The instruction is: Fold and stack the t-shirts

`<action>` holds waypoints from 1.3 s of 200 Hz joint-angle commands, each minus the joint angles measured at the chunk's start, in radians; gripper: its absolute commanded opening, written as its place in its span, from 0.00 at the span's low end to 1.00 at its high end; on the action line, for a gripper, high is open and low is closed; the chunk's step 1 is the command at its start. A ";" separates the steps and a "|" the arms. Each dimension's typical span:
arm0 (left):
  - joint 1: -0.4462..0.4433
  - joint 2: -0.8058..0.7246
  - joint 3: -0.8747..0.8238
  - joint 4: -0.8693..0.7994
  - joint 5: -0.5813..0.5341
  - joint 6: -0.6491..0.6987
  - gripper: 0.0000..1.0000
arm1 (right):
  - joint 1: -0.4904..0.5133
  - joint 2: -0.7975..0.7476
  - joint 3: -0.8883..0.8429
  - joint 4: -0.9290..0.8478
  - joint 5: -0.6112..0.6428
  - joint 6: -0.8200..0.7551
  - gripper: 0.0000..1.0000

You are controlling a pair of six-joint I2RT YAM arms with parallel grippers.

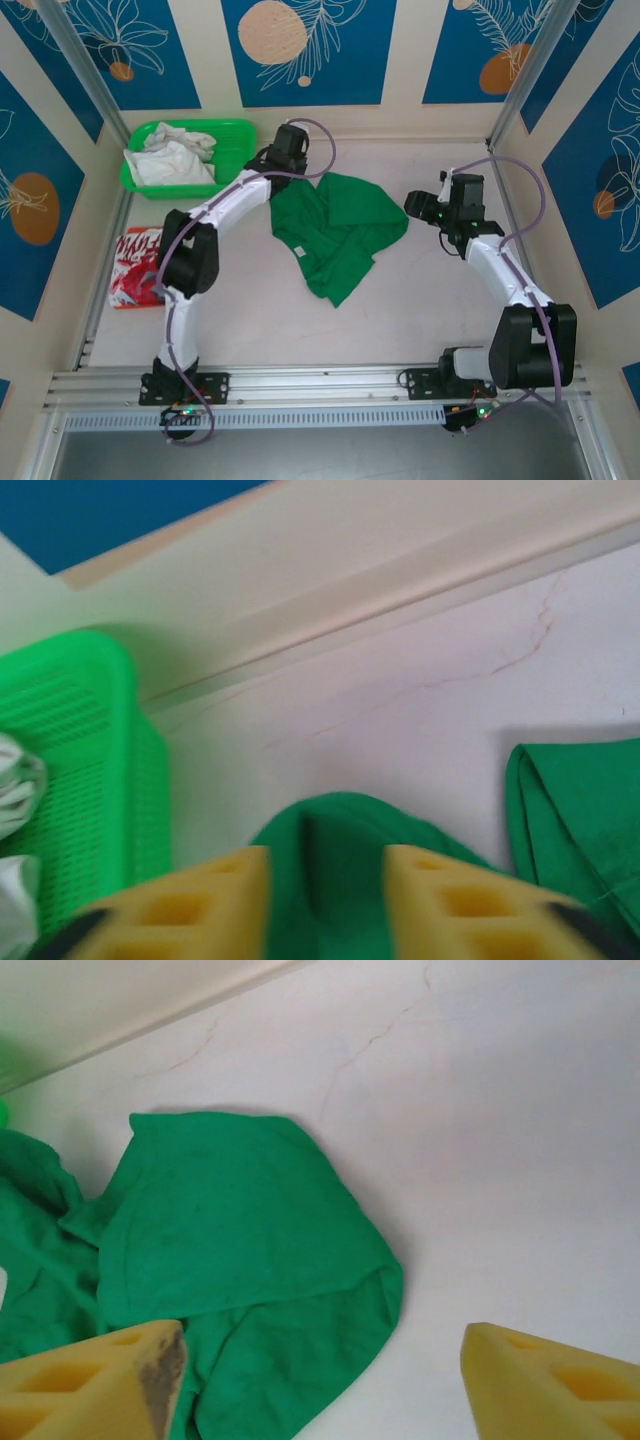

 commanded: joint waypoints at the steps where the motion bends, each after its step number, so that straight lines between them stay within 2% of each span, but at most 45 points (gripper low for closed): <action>1: 0.007 -0.020 0.072 -0.068 0.078 -0.052 0.99 | 0.034 -0.091 -0.016 0.056 -0.044 -0.049 0.81; 23: 0.006 -0.103 -0.022 -0.028 0.076 -0.082 1.00 | 0.124 -0.128 -0.057 0.066 -0.119 -0.144 0.83; 55: 0.016 -0.288 -0.274 0.027 0.054 -0.179 1.00 | 0.330 -0.110 -0.084 0.000 -0.085 -0.212 0.82; 86: 0.044 -0.419 -0.517 0.015 0.071 -0.411 1.00 | 0.531 -0.045 -0.114 -0.010 -0.087 -0.143 0.76; 116: 0.045 -0.497 -0.728 0.078 0.141 -0.591 1.00 | 0.663 0.061 -0.107 -0.015 -0.071 -0.092 0.72; 142: 0.044 -0.516 -0.830 0.117 0.173 -0.685 1.00 | 0.701 0.181 -0.063 -0.028 -0.072 -0.065 0.65; 174: 0.031 -0.447 -0.827 0.132 0.276 -0.772 1.00 | 0.711 0.274 -0.011 -0.061 -0.051 -0.078 0.54; 182: 0.023 -0.427 -0.826 0.147 0.289 -0.796 1.00 | 0.711 0.285 0.001 -0.078 -0.040 -0.082 0.44; 197: 0.006 -0.384 -0.809 0.164 0.307 -0.832 1.00 | 0.711 0.281 0.005 -0.098 -0.014 -0.085 0.13; 206: -0.003 -0.357 -0.791 0.166 0.318 -0.848 1.00 | 0.711 0.259 -0.008 -0.097 -0.013 -0.089 0.00; 230: -0.009 -0.283 -0.726 0.160 0.340 -0.874 0.99 | 0.711 0.166 -0.075 -0.080 -0.029 -0.093 0.00; 260: -0.011 -0.221 -0.637 0.107 0.292 -0.872 0.88 | 0.719 0.054 -0.149 -0.087 -0.056 -0.088 0.00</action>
